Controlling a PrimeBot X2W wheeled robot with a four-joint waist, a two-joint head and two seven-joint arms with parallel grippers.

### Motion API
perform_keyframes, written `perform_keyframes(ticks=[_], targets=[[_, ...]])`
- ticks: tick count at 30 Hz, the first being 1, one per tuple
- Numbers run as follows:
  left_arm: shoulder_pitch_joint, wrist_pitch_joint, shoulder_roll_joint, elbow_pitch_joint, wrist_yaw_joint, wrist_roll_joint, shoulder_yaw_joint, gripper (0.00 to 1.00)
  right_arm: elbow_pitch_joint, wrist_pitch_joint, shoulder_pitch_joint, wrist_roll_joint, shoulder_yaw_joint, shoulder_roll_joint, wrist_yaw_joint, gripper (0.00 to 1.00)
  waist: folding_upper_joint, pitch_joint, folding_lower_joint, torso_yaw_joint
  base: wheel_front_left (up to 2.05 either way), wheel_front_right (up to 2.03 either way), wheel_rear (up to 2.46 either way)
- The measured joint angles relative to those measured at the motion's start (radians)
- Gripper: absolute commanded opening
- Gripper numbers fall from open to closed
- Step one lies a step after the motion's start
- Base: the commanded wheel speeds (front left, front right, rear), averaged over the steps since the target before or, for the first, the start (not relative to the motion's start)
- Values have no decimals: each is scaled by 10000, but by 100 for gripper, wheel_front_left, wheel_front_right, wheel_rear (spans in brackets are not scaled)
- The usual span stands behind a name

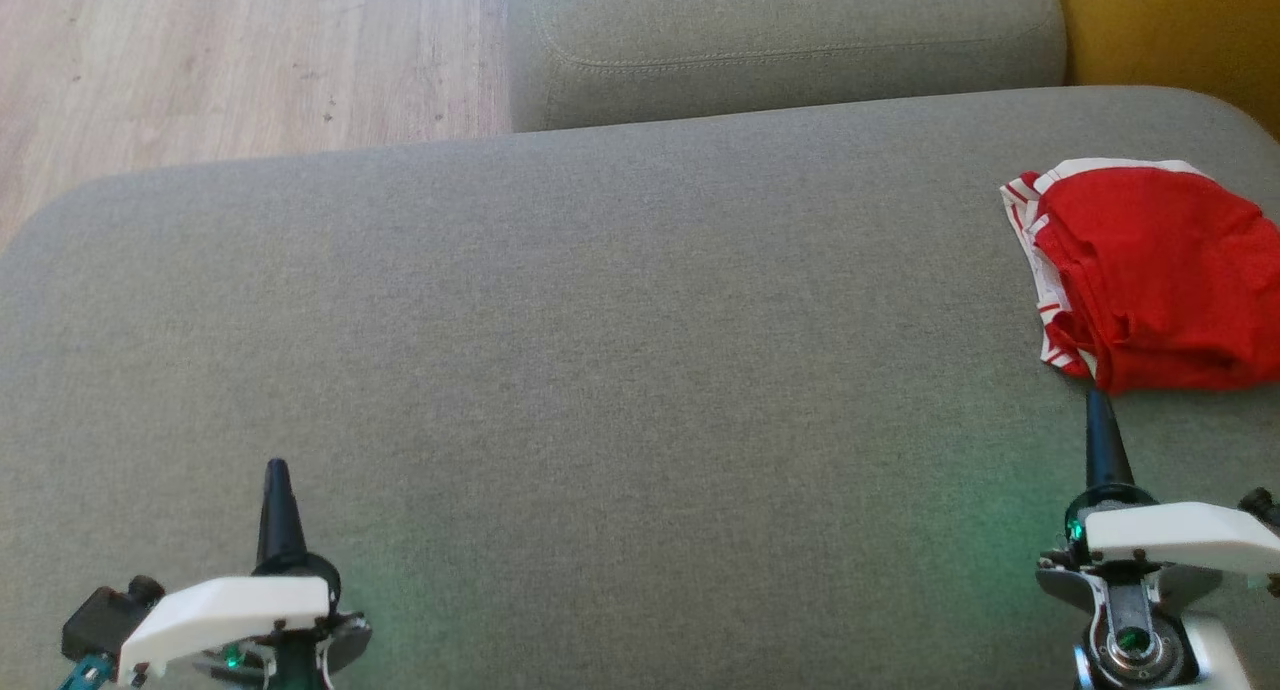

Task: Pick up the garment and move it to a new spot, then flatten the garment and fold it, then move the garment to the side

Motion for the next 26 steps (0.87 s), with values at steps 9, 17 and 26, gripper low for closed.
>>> perform_keyframes(ticks=[9, 17, 26], targets=[[-1, 263, 0, 0, -8, -853, 194, 0, -65, 247, 0, 991, -100, 0, 0, 0, 0, -41, 0, 6, 0, 0, 0], [-12, 468, 0, 0, -12, -1595, 290, 0, -140, 441, 0, 1833, -201, 0, 0, 0, 0, -78, 0, 11, 0, 0, 0], [-68, 717, 0, 0, -12, -2334, 504, 0, -203, 719, 0, 2711, -351, 0, 0, 0, 0, -114, 0, 16, 0, 0, 0]])
